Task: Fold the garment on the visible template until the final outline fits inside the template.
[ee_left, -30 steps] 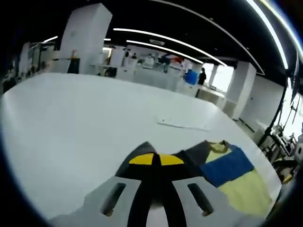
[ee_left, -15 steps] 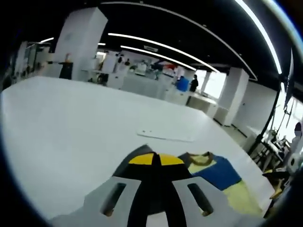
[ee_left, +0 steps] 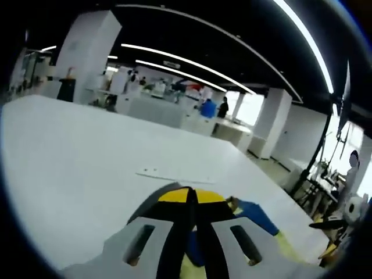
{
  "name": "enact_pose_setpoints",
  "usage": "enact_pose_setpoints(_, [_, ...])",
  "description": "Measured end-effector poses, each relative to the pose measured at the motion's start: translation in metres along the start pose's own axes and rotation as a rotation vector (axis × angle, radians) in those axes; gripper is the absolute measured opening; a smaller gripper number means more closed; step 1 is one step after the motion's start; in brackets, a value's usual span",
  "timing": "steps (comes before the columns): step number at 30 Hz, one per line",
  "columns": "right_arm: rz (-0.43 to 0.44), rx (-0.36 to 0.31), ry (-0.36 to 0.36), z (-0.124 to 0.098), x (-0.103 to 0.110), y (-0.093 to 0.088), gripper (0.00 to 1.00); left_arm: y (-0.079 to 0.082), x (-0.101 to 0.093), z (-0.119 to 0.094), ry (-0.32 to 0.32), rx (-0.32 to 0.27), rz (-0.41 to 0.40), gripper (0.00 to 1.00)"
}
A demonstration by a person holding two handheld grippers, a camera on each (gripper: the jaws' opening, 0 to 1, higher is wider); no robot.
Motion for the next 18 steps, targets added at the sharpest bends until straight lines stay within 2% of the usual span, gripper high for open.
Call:
enact_pose_setpoints(6, [0.003, 0.005, -0.009, -0.003, -0.001, -0.003, 0.88, 0.000, -0.025, 0.011, -0.046, -0.005, -0.005, 0.00])
enact_pose_setpoints(13, [0.010, 0.006, -0.023, -0.009, -0.004, -0.008, 0.88, -0.003, -0.044, 0.024, -0.080, 0.003, 0.003, 0.00])
enact_pose_setpoints(18, [0.033, -0.043, -0.010, -0.013, -0.002, -0.004, 0.90, -0.010, -0.059, 0.034, -0.106, 0.021, 0.001, 0.00])
Point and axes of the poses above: the point that each gripper's makers call its tool centre point, and the gripper's own axes: z roughly forward along the fingers, x roughly to its left, y roughly out of its top, the point moved 5 cm from there along -z, roughly backward along the fingers, and after that the axes turned 2 degrees about y, right-handed, at the moved point
